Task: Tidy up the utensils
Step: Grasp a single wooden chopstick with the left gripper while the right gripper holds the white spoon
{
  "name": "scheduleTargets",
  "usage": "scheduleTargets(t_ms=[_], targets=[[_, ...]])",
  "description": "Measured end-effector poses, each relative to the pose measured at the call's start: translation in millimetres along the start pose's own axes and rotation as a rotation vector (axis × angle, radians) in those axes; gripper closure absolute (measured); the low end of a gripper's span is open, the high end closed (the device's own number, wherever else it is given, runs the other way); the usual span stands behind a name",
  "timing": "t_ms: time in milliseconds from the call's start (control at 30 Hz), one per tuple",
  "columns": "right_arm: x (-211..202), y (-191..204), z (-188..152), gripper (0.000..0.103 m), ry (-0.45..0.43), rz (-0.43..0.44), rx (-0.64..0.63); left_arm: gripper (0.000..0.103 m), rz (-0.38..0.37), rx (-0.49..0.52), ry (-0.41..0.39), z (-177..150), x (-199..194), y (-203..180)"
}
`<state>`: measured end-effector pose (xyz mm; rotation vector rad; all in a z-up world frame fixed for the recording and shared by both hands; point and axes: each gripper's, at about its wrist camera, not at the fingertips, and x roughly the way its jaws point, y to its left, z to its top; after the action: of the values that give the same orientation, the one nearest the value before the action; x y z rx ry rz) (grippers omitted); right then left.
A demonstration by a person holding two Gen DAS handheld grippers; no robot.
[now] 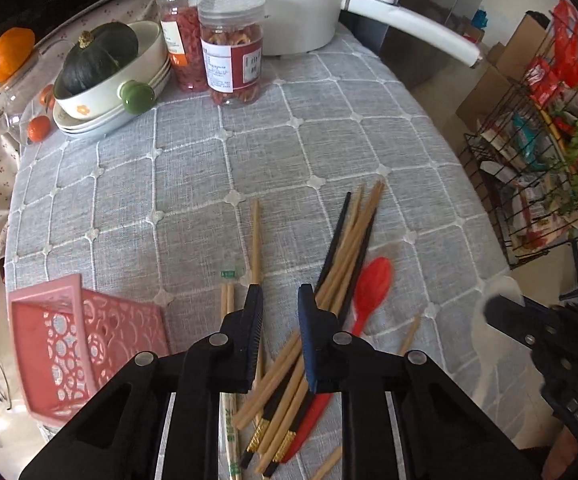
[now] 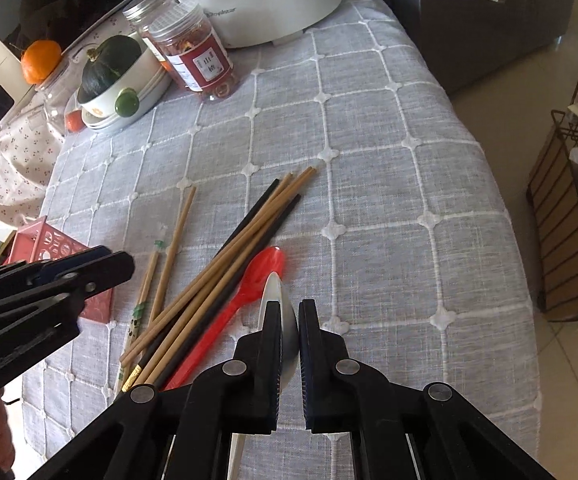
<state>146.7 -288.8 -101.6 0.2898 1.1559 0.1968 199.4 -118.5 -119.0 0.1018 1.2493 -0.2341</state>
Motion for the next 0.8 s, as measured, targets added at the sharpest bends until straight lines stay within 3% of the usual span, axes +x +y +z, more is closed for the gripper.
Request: scheduleTargets(t_ms=[300, 467, 600, 800], targets=[[-1.9, -6.6, 2.3, 0.097, 0.003, 0.034, 0.003, 0.09, 0.066, -0.018, 0.084, 19.9, 60.9, 7.0], [-3.0, -7.5, 2.7, 0.097, -0.003, 0.035, -0.004, 0.095, 0.092, 0.008, 0.058, 23.2, 65.2, 4.4], [-3.4, -3.4, 2.6, 0.097, -0.009, 0.029, -0.016, 0.098, 0.089, 0.037, 0.001, 17.9, 53.6, 2.3], [-10.3, 5.4, 2.3, 0.097, -0.045, 0.028, -0.035, 0.098, 0.057, 0.08, -0.139, -1.7, -8.3, 3.8]])
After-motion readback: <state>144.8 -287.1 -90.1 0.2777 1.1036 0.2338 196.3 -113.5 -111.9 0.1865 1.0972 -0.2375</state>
